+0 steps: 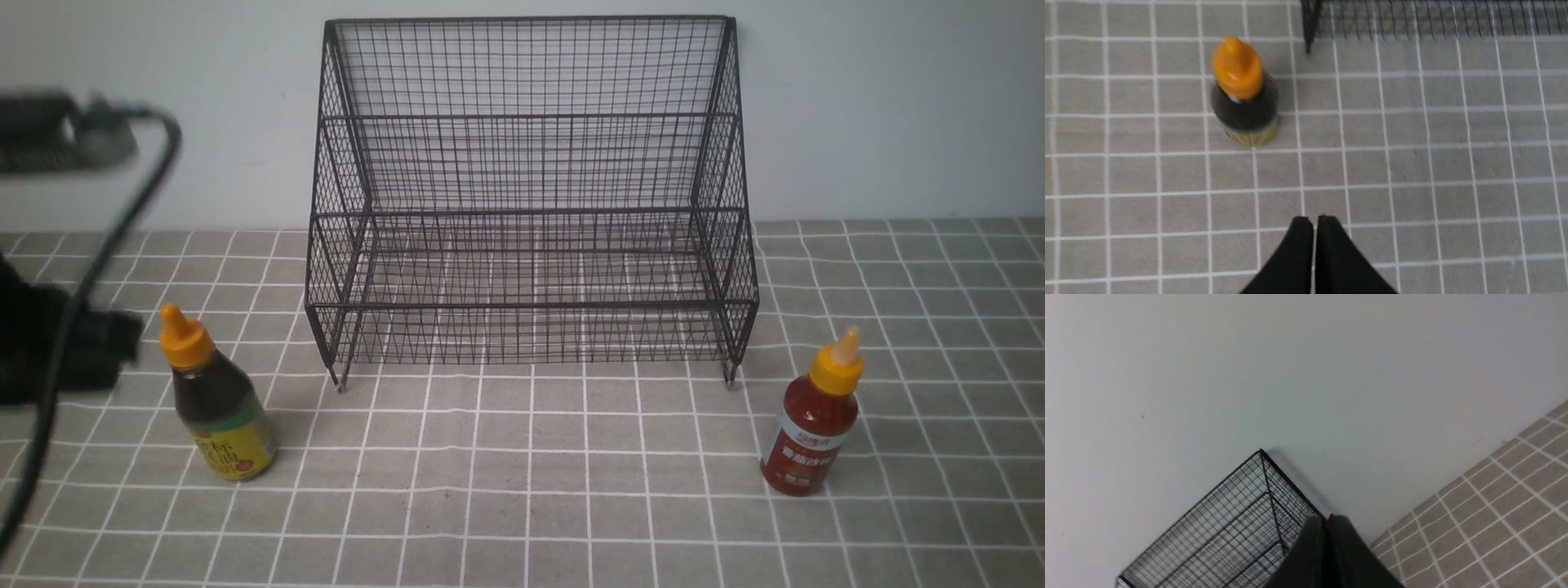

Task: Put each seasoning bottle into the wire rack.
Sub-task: Use the left arm to grab the condiment bottle closest to it

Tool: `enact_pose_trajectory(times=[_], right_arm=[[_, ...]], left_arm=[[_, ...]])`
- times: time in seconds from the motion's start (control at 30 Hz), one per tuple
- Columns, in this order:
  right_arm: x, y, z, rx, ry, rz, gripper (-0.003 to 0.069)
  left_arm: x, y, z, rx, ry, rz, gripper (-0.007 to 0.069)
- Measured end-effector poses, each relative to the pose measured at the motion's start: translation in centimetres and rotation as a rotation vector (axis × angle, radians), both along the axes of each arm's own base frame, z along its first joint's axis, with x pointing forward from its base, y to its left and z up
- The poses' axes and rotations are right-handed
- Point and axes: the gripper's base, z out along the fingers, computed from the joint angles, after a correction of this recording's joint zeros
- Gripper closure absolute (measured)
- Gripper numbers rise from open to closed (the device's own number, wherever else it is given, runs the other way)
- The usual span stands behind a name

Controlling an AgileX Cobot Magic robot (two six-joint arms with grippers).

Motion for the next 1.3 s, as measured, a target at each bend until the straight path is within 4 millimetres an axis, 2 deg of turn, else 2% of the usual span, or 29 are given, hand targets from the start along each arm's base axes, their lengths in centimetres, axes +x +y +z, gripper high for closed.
enact_pose_trajectory(times=[0.03,0.17,0.2,0.33,0.37,0.43,0.47,0.53,0.6,0.83,0.93,1.03,1.3], right_arm=[[-0.1,0.3,0.2,0.012,0.027,0.034,0.0672],[-0.8,1.4,2.6,-0.059,0.083,0.145,0.0672],[-1.4,2.0,5.0,-0.135,0.108,0.209,0.0672],[-1.6,3.2,11.5,-0.343,0.229,0.361,0.0672],[-1.3,3.2,11.7,-0.353,0.249,0.371,0.0672],[-0.6,3.7,13.6,-0.450,0.341,0.462,0.0672],[-0.1,4.0,14.7,-0.495,0.390,0.516,0.0672],[1.0,4.4,15.5,-0.543,0.472,0.600,0.0672],[1.4,4.5,15.6,-0.554,0.494,0.627,0.0672],[2.3,4.8,14.9,-0.550,0.525,0.684,0.0672],[2.4,4.8,14.3,-0.544,0.536,0.681,0.0672],[2.5,4.7,14.0,-0.540,0.542,0.680,0.0672],[2.6,4.7,14.0,-0.540,0.536,0.676,0.0672]], left_arm=[[0.7,0.4,1.0,0.008,0.002,0.033,0.0627],[3.1,1.7,1.9,0.017,0.038,0.089,0.0627],[5.2,2.3,1.7,0.013,0.062,0.085,0.0627],[9.1,3.0,0.0,0.006,0.128,0.048,0.0627],[9.2,2.9,-0.1,0.005,0.130,0.045,0.0627],[10.1,2.9,-0.9,-0.005,0.156,0.018,0.0622],[10.6,2.8,-1.4,-0.003,0.168,-0.009,0.0611],[11.2,2.8,-2.1,0.011,0.183,-0.050,0.0564],[11.3,2.8,-2.3,0.013,0.190,-0.057,0.0532],[12.7,3.0,-4.0,0.020,0.231,-0.063,0.0172],[13.5,3.0,-5.1,0.014,0.263,-0.065,0.0058],[14.4,3.1,-6.6,0.011,0.310,-0.069,0.0020],[15.8,3.2,-9.3,0.006,0.391,-0.077,0.0042]])
